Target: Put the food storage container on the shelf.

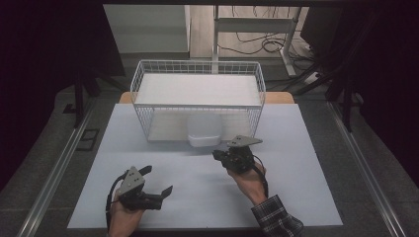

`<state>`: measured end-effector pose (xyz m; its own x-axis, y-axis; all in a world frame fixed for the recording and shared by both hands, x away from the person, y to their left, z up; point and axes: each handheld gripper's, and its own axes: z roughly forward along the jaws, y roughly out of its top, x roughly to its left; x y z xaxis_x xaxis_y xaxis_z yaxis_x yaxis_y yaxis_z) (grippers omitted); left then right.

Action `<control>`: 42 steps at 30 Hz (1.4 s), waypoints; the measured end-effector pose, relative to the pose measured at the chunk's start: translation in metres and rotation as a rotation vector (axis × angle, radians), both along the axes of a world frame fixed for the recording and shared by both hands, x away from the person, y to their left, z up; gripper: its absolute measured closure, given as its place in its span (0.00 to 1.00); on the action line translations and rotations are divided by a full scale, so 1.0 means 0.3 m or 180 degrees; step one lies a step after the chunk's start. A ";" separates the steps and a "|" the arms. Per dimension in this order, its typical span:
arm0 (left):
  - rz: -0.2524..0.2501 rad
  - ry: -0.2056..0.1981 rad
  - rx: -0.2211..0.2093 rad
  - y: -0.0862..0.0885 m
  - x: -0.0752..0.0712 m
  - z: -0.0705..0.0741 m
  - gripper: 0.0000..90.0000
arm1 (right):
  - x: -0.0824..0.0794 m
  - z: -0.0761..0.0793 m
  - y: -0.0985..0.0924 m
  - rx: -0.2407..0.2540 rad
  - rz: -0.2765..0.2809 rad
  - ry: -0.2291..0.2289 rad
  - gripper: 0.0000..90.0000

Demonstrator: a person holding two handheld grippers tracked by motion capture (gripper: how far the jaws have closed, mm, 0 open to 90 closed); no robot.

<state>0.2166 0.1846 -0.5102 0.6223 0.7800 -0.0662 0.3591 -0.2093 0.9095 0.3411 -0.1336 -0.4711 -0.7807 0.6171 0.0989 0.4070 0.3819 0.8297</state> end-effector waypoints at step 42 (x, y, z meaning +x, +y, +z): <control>0.0033 0.0036 0.0256 0.024 -0.046 -0.039 0.01 | 0.279 -0.105 0.188 -0.0275 -0.0312 -0.0042 0.99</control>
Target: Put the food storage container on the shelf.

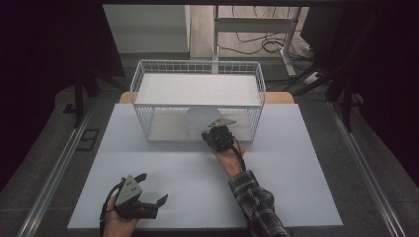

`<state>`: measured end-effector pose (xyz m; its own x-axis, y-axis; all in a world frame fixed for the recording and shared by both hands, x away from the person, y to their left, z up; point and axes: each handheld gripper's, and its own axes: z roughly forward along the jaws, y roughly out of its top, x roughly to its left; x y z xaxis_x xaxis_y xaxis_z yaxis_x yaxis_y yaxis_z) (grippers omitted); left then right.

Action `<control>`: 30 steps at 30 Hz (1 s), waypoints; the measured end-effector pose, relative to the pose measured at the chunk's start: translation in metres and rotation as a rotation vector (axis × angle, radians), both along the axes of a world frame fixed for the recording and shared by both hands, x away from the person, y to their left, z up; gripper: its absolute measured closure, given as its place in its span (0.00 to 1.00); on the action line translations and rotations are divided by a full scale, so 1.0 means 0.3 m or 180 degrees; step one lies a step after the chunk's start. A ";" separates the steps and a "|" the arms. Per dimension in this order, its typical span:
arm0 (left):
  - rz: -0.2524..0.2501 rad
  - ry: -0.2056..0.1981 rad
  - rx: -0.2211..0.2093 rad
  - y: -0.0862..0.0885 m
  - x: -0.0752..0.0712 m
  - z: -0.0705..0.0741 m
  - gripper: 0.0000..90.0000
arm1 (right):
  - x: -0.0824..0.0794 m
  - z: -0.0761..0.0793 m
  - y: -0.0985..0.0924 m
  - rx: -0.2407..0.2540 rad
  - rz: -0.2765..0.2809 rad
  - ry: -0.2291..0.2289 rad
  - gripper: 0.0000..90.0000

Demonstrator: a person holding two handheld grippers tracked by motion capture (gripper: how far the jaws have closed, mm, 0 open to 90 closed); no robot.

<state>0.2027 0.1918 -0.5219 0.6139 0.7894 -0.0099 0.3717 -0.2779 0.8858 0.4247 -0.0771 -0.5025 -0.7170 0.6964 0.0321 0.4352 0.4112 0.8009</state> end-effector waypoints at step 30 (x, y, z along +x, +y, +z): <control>-0.0007 0.0051 -0.0015 0.004 0.003 0.000 0.01 | -0.035 0.044 0.003 0.0029 0.0132 0.0018 0.49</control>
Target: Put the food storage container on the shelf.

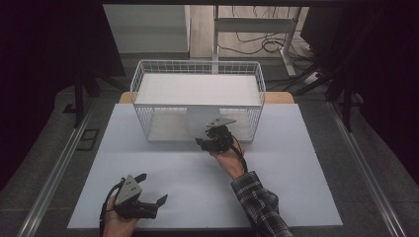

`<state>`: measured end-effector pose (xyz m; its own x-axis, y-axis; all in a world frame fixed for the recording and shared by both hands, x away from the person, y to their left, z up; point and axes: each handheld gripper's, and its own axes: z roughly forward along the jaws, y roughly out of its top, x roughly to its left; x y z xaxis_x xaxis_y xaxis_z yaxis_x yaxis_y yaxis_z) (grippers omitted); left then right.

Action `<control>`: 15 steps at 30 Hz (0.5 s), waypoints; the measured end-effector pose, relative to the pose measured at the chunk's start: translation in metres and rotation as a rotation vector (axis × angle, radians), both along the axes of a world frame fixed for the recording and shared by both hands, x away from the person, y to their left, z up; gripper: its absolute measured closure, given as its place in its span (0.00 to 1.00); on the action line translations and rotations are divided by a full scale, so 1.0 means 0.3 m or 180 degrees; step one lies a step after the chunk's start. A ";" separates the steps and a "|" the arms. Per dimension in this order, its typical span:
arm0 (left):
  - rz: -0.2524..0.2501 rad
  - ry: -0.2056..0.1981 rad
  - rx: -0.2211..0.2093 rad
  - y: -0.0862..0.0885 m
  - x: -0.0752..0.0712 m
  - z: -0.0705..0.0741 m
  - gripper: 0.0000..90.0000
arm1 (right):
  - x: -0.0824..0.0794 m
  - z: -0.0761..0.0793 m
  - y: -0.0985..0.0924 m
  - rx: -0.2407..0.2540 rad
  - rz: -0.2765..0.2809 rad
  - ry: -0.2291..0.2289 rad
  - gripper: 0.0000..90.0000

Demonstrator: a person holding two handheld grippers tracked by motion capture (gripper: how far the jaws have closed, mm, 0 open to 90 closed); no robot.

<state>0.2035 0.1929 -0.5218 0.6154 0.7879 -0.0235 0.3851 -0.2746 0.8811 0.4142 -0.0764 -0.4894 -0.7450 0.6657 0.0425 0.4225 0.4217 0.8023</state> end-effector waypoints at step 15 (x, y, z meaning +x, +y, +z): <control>-0.0021 0.0104 -0.0043 0.000 0.004 -0.002 0.01 | -0.060 0.033 -0.043 0.0047 0.0063 -0.0027 0.29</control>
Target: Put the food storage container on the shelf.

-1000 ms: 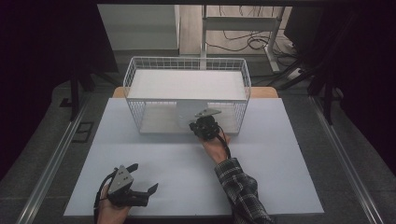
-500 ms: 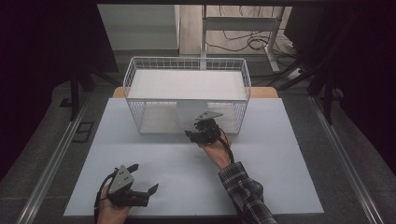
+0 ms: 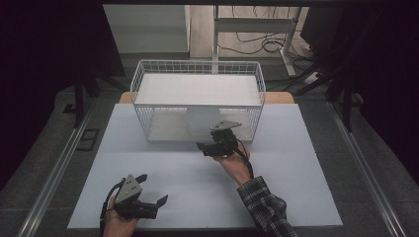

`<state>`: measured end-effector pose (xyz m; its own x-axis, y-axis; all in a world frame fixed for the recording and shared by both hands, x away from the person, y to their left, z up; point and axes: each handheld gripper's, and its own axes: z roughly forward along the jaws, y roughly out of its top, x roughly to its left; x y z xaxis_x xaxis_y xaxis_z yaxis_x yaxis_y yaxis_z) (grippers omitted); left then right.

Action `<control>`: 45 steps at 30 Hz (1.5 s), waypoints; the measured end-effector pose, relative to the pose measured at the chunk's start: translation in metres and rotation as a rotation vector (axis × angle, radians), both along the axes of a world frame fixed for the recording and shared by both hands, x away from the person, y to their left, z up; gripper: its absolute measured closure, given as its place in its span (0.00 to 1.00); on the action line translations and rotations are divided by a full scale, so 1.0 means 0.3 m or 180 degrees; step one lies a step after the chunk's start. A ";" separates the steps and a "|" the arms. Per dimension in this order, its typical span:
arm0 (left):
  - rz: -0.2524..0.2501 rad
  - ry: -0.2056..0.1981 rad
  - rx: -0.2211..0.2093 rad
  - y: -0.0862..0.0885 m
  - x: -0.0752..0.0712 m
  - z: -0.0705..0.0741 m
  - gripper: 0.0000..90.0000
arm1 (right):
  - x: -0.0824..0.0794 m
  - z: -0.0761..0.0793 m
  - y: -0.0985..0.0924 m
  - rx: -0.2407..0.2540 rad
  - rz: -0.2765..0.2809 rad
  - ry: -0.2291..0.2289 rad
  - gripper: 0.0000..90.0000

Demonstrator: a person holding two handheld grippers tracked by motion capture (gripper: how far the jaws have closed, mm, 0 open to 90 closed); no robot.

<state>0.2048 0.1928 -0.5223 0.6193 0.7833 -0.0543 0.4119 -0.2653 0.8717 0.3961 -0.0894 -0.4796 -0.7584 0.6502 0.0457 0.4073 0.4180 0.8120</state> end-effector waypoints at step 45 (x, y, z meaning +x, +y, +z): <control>-0.0127 0.0136 0.0111 -0.002 0.010 -0.008 0.01 | -0.240 0.051 -0.178 -0.0023 0.0051 -0.0113 0.00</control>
<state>0.2079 0.1922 -0.5247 0.6478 0.7598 -0.0544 0.4371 -0.3123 0.8435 0.3240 -0.1428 -0.4642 -0.7697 0.6382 0.0139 0.3716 0.4302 0.8227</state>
